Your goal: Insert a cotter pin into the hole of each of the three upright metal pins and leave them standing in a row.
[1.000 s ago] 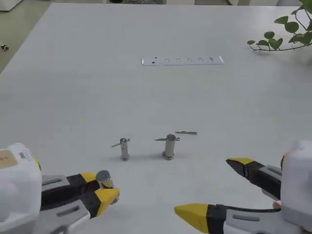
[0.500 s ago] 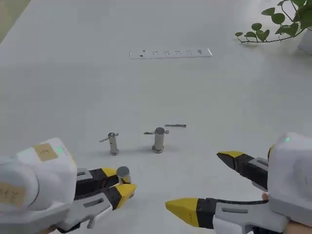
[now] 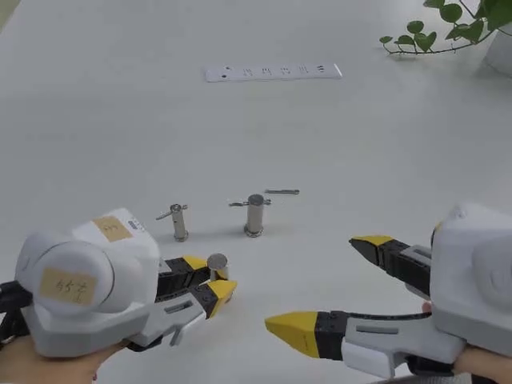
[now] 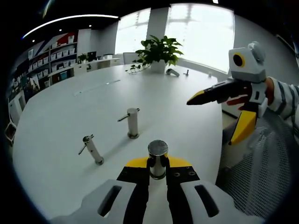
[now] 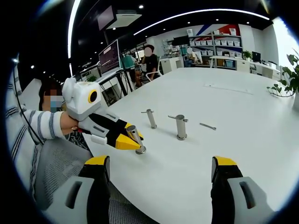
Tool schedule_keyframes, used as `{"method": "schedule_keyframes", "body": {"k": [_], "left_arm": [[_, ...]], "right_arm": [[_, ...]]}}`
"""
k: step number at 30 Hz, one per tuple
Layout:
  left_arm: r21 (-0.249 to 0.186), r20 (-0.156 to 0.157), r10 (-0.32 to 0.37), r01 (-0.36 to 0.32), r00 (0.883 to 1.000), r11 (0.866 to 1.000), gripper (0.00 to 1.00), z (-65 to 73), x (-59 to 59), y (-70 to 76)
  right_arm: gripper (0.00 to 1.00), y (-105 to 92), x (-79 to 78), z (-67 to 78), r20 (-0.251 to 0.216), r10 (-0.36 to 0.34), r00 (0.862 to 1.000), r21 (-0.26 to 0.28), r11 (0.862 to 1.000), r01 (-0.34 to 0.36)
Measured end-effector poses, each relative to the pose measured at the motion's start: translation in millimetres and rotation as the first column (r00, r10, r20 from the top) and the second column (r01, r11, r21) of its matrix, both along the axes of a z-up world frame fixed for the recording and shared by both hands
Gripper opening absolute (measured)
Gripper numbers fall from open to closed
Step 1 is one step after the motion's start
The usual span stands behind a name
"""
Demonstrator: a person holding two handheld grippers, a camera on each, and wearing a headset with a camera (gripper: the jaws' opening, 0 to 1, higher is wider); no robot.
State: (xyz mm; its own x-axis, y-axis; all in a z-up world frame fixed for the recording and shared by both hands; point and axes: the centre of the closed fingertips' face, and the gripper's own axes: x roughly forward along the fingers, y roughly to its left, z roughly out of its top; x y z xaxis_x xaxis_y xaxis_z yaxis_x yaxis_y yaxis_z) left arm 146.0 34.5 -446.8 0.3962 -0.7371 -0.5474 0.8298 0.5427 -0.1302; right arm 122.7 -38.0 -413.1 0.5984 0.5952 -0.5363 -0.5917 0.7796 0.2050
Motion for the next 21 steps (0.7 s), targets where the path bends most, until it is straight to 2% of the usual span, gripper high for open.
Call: {"method": "schedule_keyframes", "body": {"k": [11,14,16,21], "left_arm": [[0.027,0.02,0.018,-0.018,1.0,0.999,0.09,-5.0,4.9,-1.1],[0.029,0.01,0.036,-0.036,0.999,0.999,0.09,-7.7,5.7,-0.6],[0.048,0.022,0.035,-0.036,0.999,0.998,0.09,-9.5,5.6,-0.5],[0.055,0.028,0.041,-0.042,0.999,0.998,0.09,-10.3,4.7,-0.4]], "right_arm": [[0.88,2.6,-1.2,-1.0,-0.003,-0.002,1.0,0.005,1.0,0.002],[0.88,2.8,-1.0,-1.0,-0.004,-0.003,1.0,0.007,1.0,0.003],[0.88,2.9,-1.3,-1.2,-0.004,-0.003,1.0,0.007,1.0,0.003],[0.88,2.6,-1.9,-2.5,-0.008,-0.003,1.0,0.006,1.0,0.003]]}}
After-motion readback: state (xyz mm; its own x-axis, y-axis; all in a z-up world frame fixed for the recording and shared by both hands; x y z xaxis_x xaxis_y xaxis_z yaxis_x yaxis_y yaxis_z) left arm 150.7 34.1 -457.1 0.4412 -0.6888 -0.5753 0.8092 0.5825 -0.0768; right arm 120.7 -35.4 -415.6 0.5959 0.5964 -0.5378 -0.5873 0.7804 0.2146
